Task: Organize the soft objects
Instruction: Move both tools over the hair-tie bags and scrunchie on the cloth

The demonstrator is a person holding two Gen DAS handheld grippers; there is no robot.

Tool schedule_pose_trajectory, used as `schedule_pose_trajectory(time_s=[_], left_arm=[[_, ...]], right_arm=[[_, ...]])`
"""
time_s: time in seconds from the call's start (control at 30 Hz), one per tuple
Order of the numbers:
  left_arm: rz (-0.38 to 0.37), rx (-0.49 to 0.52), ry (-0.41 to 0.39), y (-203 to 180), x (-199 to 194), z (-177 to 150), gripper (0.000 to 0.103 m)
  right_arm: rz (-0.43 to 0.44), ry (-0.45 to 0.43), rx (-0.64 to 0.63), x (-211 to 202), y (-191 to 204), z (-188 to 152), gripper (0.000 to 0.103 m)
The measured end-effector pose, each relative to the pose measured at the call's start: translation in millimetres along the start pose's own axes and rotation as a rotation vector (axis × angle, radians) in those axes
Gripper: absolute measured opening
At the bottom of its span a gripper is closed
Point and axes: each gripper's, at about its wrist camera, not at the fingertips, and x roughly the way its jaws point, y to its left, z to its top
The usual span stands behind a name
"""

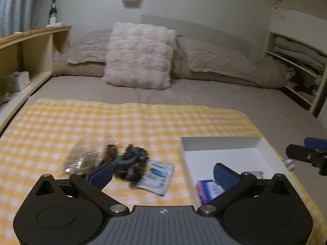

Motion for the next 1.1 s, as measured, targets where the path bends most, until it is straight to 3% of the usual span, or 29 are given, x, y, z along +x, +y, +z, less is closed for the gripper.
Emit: schedule_pose_trajectory(time_s=[0.37, 0.7, 0.87, 1.1], left_arm=[[0.108, -0.087, 0.005, 66.7, -9.8, -1.9, 0.103], [0.168, -0.189, -0.017, 112.9, -9.6, 21.5, 0.103], [0.226, -0.203, -0.001, 128.7, 4.5, 31.5, 0.103], [0.299, -0.214, 0.064, 147.5, 43.4, 34.4, 0.103]], right_arm=[[0.096, 0.004, -0.067, 32.6, 63.8, 15.9, 0.103], [0.206, 0.021, -0.076, 64.5, 109.0, 24.7, 0.103], [0.206, -0.013, -0.036, 80.9, 123.2, 28.7, 0.103], [0.146, -0.086, -0.168, 111.0, 143.9, 27.9, 0.103]])
